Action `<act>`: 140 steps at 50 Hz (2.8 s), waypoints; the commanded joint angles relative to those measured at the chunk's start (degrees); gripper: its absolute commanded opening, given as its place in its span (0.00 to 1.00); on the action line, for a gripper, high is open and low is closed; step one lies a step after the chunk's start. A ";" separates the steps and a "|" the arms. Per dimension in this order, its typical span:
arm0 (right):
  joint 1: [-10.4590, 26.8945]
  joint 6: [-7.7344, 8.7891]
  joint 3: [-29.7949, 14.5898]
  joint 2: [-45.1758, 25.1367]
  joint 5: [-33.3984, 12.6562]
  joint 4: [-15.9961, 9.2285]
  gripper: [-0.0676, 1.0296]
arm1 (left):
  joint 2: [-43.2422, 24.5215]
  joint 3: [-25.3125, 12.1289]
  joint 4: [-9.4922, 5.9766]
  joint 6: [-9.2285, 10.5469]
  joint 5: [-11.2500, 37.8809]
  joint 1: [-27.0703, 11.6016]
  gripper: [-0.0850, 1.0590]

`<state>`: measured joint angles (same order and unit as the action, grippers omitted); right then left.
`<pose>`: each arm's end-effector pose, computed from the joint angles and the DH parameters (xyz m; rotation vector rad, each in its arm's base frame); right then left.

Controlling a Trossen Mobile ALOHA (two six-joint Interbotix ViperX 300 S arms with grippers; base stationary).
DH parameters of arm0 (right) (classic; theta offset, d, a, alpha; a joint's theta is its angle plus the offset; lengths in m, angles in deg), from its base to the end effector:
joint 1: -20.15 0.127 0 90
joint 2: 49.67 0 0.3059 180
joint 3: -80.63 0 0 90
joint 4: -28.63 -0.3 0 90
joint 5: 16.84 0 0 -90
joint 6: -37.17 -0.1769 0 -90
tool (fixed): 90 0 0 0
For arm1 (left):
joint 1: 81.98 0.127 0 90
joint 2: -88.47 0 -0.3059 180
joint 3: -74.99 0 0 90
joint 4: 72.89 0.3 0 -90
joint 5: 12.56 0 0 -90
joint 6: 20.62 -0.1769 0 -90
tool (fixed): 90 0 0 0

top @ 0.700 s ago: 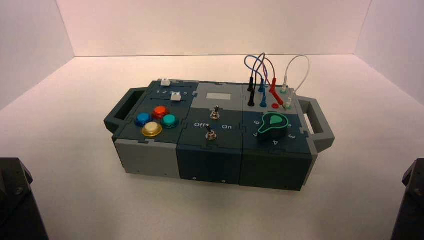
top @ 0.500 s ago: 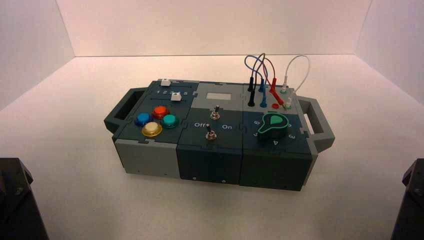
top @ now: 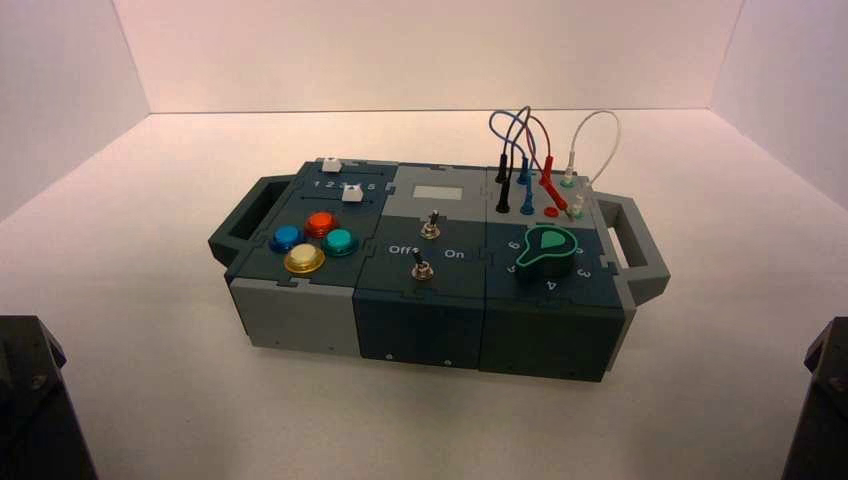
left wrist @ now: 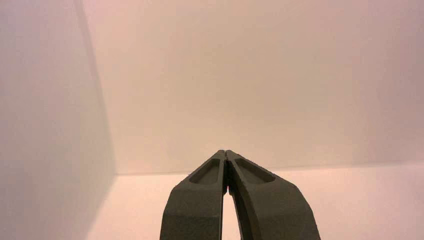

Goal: Flip the bottom switch on with the left gripper.

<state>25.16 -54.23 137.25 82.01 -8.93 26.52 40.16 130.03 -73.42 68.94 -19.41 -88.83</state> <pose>0.2611 0.0220 0.2565 0.0551 0.1252 0.0785 0.2623 -0.0313 0.2661 0.0053 0.1134 -0.1182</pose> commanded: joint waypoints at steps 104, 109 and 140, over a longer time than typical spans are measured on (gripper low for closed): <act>14.33 -0.44 -7.56 -41.40 -35.95 -18.37 0.04 | -33.05 -18.11 -10.11 10.55 46.32 -34.01 0.05; 14.33 -0.35 -7.65 -42.80 -35.95 -18.37 0.04 | -32.78 -17.67 -10.11 10.63 46.67 -34.10 0.05; 14.41 -0.35 -7.73 -49.04 -33.05 -18.37 0.04 | -36.91 -18.37 -10.37 10.81 50.19 -35.68 0.05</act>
<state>39.22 -54.85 129.17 34.02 -42.77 7.88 3.86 113.24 -83.53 79.22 30.16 -123.64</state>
